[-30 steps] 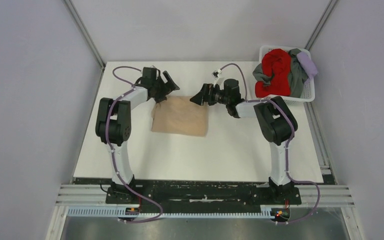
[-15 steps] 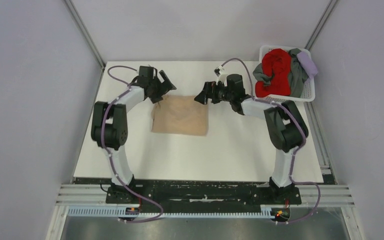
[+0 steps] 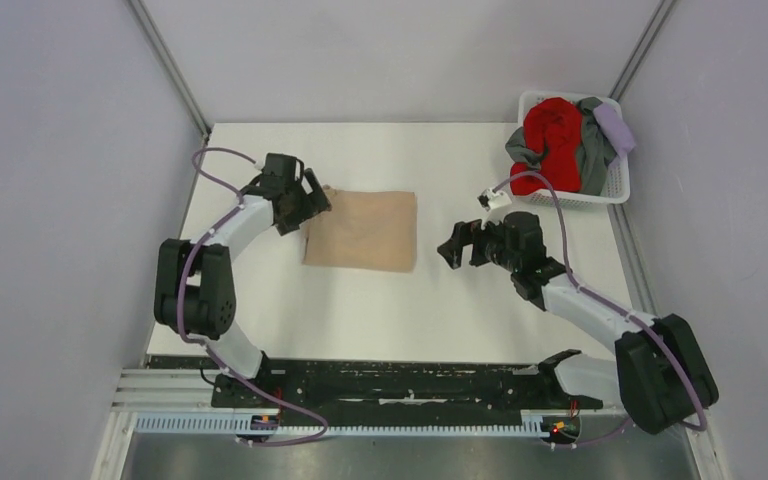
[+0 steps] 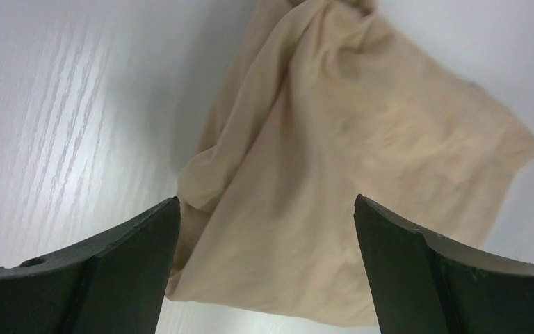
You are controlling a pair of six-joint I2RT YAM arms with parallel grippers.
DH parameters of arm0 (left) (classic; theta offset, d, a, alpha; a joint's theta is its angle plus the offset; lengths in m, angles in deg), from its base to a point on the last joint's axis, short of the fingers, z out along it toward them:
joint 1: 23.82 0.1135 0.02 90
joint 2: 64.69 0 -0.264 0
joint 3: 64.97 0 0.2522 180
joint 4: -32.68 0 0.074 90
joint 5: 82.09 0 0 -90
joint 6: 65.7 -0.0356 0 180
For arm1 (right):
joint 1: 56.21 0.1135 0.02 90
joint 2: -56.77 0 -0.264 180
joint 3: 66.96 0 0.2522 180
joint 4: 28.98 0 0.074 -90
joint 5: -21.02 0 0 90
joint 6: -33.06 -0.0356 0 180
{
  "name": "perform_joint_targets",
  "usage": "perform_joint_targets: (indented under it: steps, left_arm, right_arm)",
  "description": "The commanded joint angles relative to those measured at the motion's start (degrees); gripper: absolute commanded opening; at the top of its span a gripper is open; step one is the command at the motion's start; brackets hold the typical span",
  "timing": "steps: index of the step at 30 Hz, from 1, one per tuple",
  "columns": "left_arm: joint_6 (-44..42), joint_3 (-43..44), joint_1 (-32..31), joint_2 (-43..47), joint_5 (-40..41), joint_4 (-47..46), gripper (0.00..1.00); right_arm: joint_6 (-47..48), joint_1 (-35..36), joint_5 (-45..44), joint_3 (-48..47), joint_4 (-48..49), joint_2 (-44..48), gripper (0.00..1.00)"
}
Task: Fold and stack the t-shirts
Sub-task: Smooth out wrinkles on the folded tshirt, then put the neatly folded tshirt into the corner of the board with the left arm
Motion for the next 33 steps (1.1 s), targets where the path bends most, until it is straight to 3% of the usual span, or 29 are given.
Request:
perform_joint_targets:
  steps: [1,5,7,11,13,15,20,25,28,33]
  left_arm:
    - [-2.9,-0.6,0.2,-3.9,2.8,1.9,0.99]
    - [-2.3,1.2,0.2,-8.9,0.5,0.1,0.85]
    - [-1.4,2.4,0.2,-12.0,0.3,-0.9,0.73]
    - [-0.4,6.8,0.2,-18.4,1.9,0.5,0.35]
    - [0.7,9.7,0.2,-20.6,5.9,2.8,0.15]
    - [1.5,14.7,0.2,-22.7,11.8,6.2,0.02]
    - [-0.2,30.1,0.6,-29.2,27.1,15.0,0.02]
    - [-6.8,48.0,2.4,-38.8,37.3,20.1,0.02]
    - [-10.8,57.4,4.6,-44.1,40.0,22.7,0.02]
    - [-16.9,65.0,8.8,-47.6,39.2,21.8,0.02]
  right_arm:
    - [2.9,-0.2,-5.1,2.0,-2.5,8.9,0.98]
    - [5.0,-0.2,-7.0,2.1,-5.7,13.1,0.98]
    - [5.6,-0.3,-8.1,1.9,-6.4,14.6,0.98]
    - [7.5,-0.3,-10.9,1.8,-7.2,16.5,0.98]
    - [7.7,-0.3,-12.3,2.4,-6.6,16.8,0.98]
    - [8.2,-0.4,-12.5,3.1,-6.0,16.8,0.98]
    - [10.1,-0.3,-13.1,5.4,-3.6,17.0,0.98]
    - [11.6,-0.3,-14.1,8.5,0.5,18.0,0.98]
    - [12.4,-0.3,-15.1,9.5,1.5,18.5,0.99]
    - [14.4,-0.3,-19.1,10.4,2.3,18.8,0.99]
